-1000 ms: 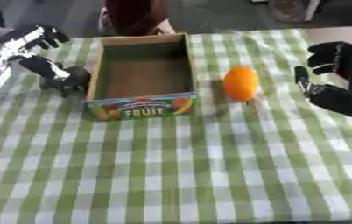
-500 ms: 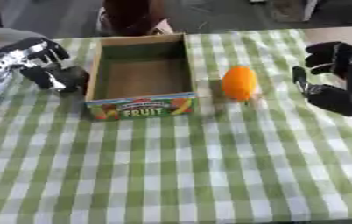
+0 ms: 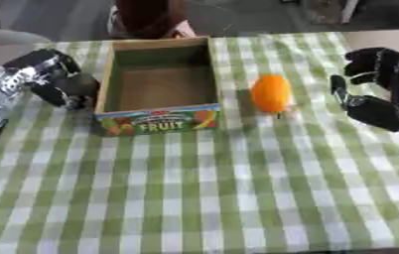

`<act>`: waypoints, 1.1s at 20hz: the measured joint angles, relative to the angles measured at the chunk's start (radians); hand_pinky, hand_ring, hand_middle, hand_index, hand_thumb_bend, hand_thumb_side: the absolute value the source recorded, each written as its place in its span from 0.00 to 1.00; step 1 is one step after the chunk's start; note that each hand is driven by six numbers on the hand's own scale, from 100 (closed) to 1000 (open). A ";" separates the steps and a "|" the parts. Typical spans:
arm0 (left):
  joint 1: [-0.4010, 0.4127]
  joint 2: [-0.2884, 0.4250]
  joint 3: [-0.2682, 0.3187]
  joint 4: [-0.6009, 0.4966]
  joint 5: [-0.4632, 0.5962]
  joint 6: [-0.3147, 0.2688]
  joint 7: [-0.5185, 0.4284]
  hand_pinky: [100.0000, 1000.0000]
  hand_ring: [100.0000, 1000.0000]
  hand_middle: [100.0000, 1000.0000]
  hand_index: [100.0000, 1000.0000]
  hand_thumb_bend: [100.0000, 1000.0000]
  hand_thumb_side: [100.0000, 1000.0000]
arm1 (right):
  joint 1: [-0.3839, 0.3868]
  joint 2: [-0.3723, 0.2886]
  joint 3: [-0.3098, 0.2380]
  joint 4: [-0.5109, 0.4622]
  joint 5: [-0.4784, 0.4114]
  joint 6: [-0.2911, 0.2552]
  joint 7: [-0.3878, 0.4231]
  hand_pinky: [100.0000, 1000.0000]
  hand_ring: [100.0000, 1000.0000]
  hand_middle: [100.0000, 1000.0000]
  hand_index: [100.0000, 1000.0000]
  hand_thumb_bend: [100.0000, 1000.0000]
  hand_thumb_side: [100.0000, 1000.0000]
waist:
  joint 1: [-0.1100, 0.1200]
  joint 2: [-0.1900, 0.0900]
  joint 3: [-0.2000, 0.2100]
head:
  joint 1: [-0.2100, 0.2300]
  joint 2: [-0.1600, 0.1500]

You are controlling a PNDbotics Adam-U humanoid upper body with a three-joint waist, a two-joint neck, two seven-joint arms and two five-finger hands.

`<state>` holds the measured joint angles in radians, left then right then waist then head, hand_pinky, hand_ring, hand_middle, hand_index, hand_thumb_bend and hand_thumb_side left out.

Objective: Pick up objects on the table and place them in the box.

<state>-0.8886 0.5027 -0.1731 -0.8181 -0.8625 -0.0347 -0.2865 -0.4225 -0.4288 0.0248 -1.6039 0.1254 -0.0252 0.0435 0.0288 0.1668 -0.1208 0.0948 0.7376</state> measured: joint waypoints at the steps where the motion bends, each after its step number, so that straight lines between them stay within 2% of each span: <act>1: 0.000 -0.003 0.004 0.000 -0.019 -0.004 -0.001 0.70 0.59 0.54 0.65 0.47 0.06 | 0.000 0.000 0.000 0.000 0.000 0.000 0.000 0.62 0.63 0.53 0.69 0.14 0.00 | 0.000 0.000 0.000 | 0.000 0.000; 4: 0.001 -0.014 0.026 0.000 -0.076 -0.019 -0.014 0.68 0.53 0.46 0.58 0.32 0.07 | 0.000 0.002 0.000 0.000 0.000 0.000 0.000 0.62 0.63 0.53 0.69 0.14 0.00 | -0.001 0.000 -0.001 | -0.001 0.000; 6: 0.003 -0.023 0.048 -0.003 -0.113 -0.035 -0.034 0.67 0.51 0.43 0.54 0.27 0.07 | 0.000 0.002 0.000 0.000 0.000 0.000 0.000 0.62 0.63 0.53 0.69 0.14 0.00 | -0.003 0.000 0.000 | -0.002 0.000; 12: -0.001 -0.028 0.099 -0.054 -0.181 -0.084 -0.131 0.65 0.45 0.36 0.47 0.16 0.07 | 0.000 0.002 0.000 0.001 -0.001 0.000 0.000 0.62 0.63 0.53 0.69 0.14 0.00 | -0.003 0.000 0.004 | -0.005 0.000; 17: -0.019 -0.011 0.110 -0.134 -0.179 -0.093 -0.215 0.64 0.44 0.35 0.45 0.15 0.06 | 0.001 0.002 0.000 0.004 -0.001 0.000 0.000 0.62 0.63 0.53 0.69 0.14 0.00 | 0.000 -0.002 0.004 | -0.010 0.000; 22: -0.042 0.003 0.108 -0.209 -0.162 -0.099 -0.257 0.64 0.44 0.35 0.45 0.15 0.07 | 0.001 0.002 0.000 0.006 -0.001 0.000 0.000 0.62 0.63 0.53 0.69 0.13 0.00 | 0.002 -0.009 0.004 | -0.011 0.000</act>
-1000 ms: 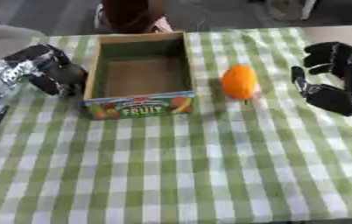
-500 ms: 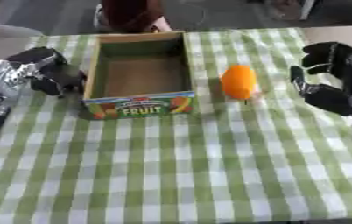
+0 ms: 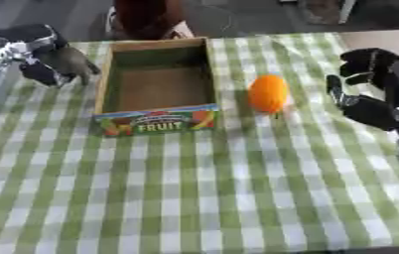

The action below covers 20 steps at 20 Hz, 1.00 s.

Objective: Pick up objects on the table and place them in the box.

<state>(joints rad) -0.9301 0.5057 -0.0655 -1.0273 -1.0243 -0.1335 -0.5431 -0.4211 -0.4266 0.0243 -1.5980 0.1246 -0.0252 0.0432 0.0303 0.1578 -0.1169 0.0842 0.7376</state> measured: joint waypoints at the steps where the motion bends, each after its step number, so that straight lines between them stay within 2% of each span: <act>1: -0.007 0.000 -0.004 -0.009 0.004 -0.003 -0.006 0.64 0.44 0.35 0.45 0.15 0.07 | 0.000 0.000 0.000 0.000 0.000 0.000 0.000 0.62 0.63 0.53 0.69 0.13 0.00 | 0.000 -0.001 0.000 | 0.000 0.000; 10: -0.061 -0.070 -0.059 -0.037 -0.003 -0.040 -0.038 0.64 0.44 0.35 0.45 0.16 0.07 | -0.001 0.001 0.006 0.000 0.000 -0.001 0.010 0.62 0.63 0.53 0.69 0.13 0.00 | -0.002 -0.005 -0.021 | 0.003 0.000; 17: -0.063 -0.157 -0.107 -0.014 -0.039 -0.073 -0.002 0.64 0.46 0.37 0.47 0.19 0.07 | -0.009 0.010 0.019 0.001 -0.003 -0.004 0.023 0.62 0.63 0.53 0.69 0.13 0.00 | -0.005 -0.003 -0.044 | 0.020 -0.001; 20: -0.060 -0.179 -0.117 0.003 -0.057 -0.081 0.016 0.63 0.47 0.39 0.49 0.23 0.08 | -0.012 0.013 0.021 0.001 -0.004 -0.004 0.026 0.62 0.63 0.53 0.69 0.13 0.00 | -0.007 0.003 -0.054 | 0.024 -0.004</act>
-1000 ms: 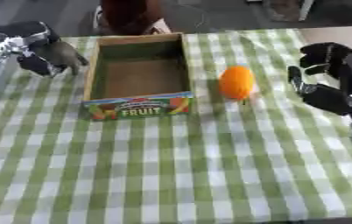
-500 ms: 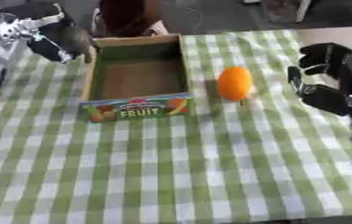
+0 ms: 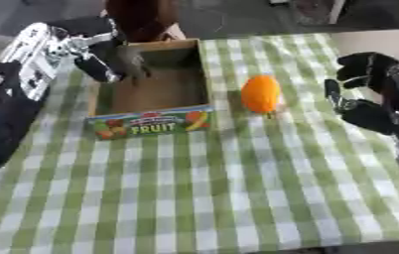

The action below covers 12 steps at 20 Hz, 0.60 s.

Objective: Pick up objects on the table and place them in the box.

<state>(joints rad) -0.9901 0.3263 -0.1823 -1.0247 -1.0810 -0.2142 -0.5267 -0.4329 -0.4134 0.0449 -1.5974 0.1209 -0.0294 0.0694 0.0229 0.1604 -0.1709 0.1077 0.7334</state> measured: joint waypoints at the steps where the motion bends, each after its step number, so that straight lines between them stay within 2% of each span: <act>1: 0.006 -0.011 -0.004 0.008 -0.007 -0.002 0.007 0.63 0.48 0.39 0.49 0.23 0.08 | -0.001 0.002 0.000 0.000 0.000 0.000 0.001 0.62 0.63 0.53 0.69 0.12 0.00 | 0.000 0.002 -0.003 | 0.002 -0.001; 4: 0.021 -0.031 -0.018 0.035 -0.020 -0.012 0.019 0.64 0.50 0.41 0.51 0.28 0.08 | -0.004 0.005 0.004 0.000 0.000 -0.001 0.005 0.62 0.63 0.53 0.69 0.12 0.00 | 0.000 0.004 -0.004 | 0.004 -0.005; 6: 0.031 -0.037 -0.025 0.052 -0.020 -0.019 0.018 0.65 0.54 0.46 0.55 0.37 0.07 | -0.004 0.005 0.005 0.000 0.000 -0.001 0.005 0.62 0.63 0.53 0.69 0.12 0.00 | 0.000 0.004 -0.005 | 0.004 -0.005; 9: 0.041 -0.037 -0.031 0.066 -0.011 -0.036 -0.002 0.68 0.61 0.54 0.64 0.70 0.05 | -0.004 0.005 0.005 0.001 -0.001 -0.001 0.006 0.62 0.63 0.53 0.69 0.12 0.00 | 0.000 0.005 -0.004 | 0.004 -0.006; 10: 0.041 -0.037 -0.032 0.068 -0.006 -0.043 -0.013 0.69 0.62 0.55 0.65 0.74 0.04 | -0.004 0.005 0.005 0.002 -0.001 -0.001 0.006 0.62 0.63 0.53 0.69 0.12 0.00 | 0.000 0.005 -0.002 | 0.003 -0.006; 12: 0.042 -0.035 -0.034 0.066 0.009 -0.052 -0.036 0.69 0.62 0.55 0.65 0.74 0.04 | -0.004 0.005 0.005 0.005 -0.001 -0.001 0.006 0.62 0.63 0.53 0.69 0.12 0.00 | 0.000 0.005 -0.001 | 0.003 -0.006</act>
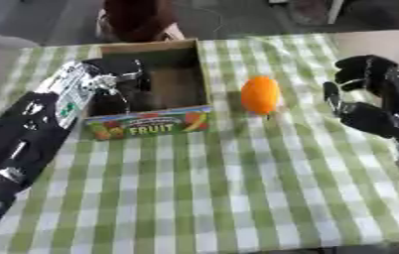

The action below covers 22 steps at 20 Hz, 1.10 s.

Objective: Pick up objects on the table and place them in the box.

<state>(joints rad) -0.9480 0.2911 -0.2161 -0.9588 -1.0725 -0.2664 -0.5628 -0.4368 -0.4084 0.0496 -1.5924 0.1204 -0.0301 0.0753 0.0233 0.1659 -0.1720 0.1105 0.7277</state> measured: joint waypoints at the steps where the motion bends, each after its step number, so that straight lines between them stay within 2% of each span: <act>1: 0.001 0.000 0.000 -0.002 0.007 -0.002 -0.009 0.71 0.66 0.60 0.71 0.79 0.02 | 0.000 0.000 0.000 0.001 0.000 0.000 0.000 0.62 0.63 0.53 0.69 0.12 0.00 | 0.000 0.000 0.000 | 0.000 0.000; 2: 0.003 0.002 0.000 -0.008 0.013 -0.003 -0.015 0.72 0.67 0.61 0.72 0.79 0.02 | 0.000 0.000 0.000 0.001 0.000 0.000 0.000 0.62 0.63 0.53 0.69 0.12 0.00 | 0.000 0.000 0.001 | -0.002 0.000; 6: 0.009 0.047 0.011 -0.067 0.063 0.001 -0.030 0.73 0.68 0.63 0.74 0.80 0.10 | 0.001 0.000 -0.001 0.001 0.000 0.000 0.000 0.62 0.63 0.53 0.69 0.12 0.00 | 0.002 0.000 0.010 | -0.009 0.000; 12: 0.043 0.153 0.039 -0.263 0.201 0.024 -0.031 0.71 0.67 0.62 0.73 0.81 0.10 | -0.001 -0.003 -0.009 0.007 0.001 0.000 -0.001 0.62 0.63 0.53 0.69 0.12 0.00 | 0.007 0.000 0.025 | -0.020 0.000; 15: 0.088 0.200 0.065 -0.372 0.273 0.054 -0.011 0.69 0.64 0.60 0.72 0.80 0.07 | -0.013 -0.013 -0.012 0.016 0.006 0.000 -0.001 0.62 0.63 0.53 0.69 0.10 0.00 | 0.008 0.000 0.031 | -0.026 0.000; 18: 0.149 0.234 0.098 -0.471 0.339 0.093 0.028 0.66 0.61 0.57 0.71 0.80 0.05 | -0.034 -0.026 -0.012 0.038 0.017 0.001 -0.001 0.62 0.64 0.54 0.70 0.14 0.00 | 0.008 0.000 0.038 | -0.031 -0.003; 22: 0.260 0.253 0.146 -0.583 0.441 0.155 0.121 0.63 0.59 0.55 0.69 0.74 0.02 | -0.076 -0.048 -0.011 0.097 0.040 0.006 0.000 0.62 0.64 0.54 0.70 0.17 0.00 | 0.008 0.003 0.049 | -0.038 -0.008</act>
<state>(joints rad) -0.6881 0.5438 -0.0699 -1.5423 -0.6314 -0.1117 -0.4421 -0.5129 -0.4559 0.0386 -1.4951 0.1600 -0.0245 0.0752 0.0310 0.1684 -0.1232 0.0727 0.7200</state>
